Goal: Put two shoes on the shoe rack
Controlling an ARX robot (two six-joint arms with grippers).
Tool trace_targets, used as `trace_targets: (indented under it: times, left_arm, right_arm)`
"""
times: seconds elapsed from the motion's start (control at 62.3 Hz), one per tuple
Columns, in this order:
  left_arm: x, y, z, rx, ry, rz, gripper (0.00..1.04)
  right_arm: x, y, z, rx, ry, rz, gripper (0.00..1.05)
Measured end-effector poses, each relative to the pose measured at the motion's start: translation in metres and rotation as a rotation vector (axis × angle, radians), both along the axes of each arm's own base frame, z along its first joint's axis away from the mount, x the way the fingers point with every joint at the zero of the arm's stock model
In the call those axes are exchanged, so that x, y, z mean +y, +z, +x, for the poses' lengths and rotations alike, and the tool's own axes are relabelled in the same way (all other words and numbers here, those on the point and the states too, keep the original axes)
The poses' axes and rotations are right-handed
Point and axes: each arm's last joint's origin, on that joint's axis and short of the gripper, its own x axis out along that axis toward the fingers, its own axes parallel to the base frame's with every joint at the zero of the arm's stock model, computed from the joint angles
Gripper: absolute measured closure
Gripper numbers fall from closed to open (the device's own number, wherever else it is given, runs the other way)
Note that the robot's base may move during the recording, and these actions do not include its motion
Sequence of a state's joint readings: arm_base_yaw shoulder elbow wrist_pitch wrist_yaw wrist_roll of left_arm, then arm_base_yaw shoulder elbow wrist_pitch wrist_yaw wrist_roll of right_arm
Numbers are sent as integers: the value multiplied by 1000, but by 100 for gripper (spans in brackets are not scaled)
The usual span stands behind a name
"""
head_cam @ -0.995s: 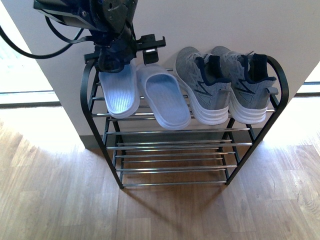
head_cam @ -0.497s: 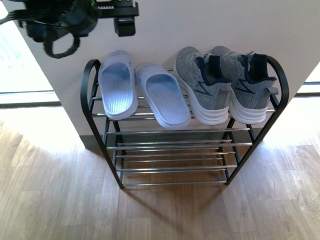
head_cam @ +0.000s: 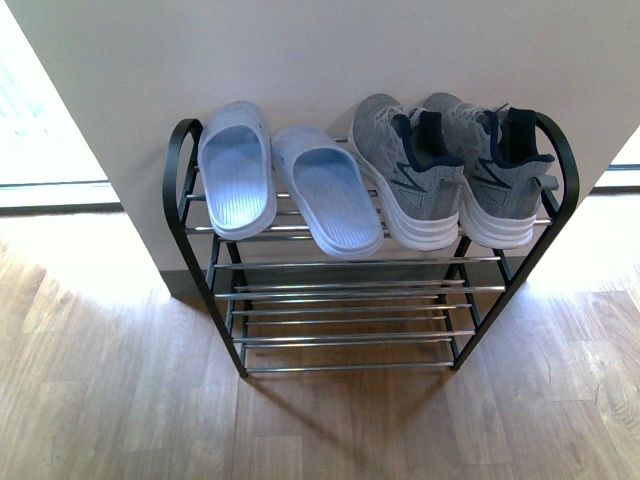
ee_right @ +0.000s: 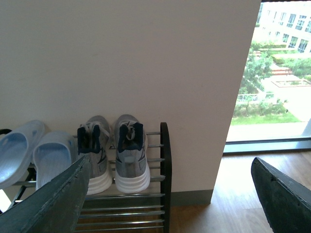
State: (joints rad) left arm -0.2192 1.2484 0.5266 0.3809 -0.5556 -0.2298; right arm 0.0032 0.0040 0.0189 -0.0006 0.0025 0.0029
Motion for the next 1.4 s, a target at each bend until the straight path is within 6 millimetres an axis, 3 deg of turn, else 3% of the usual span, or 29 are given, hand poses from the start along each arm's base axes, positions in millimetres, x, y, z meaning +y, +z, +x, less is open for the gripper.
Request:
trace_targets:
  times: [0.064,0.112,0.176,0.578,0.706,1.043,1.396]
  left_arm:
    - [5,1,-9,-26,-32,3,12]
    - [9,-4,-14,-155,-230,4,24]
    - [12,-11,-26,-236,-344,31,37]
    - [29,-24,-69,-271,-379,79,103]
    - [38,-28,-80,-271,-365,85,104]
    - [38,-43,-102,-264,-369,84,104]
    - [38,-36,-117,-287,-370,88,104]
  right_arm:
    - [0,0,0,0,0,0,9]
    - [0,0,0,0,0,0,9]
    - [0,0,0,0,0,0,9]
    - [0,0,0,0,0,0,9]
    - [0,0,0,0,0,0,9]
    - [0,0,0,0,0,0,9]
    - [0,0,0,0,0,0,9]
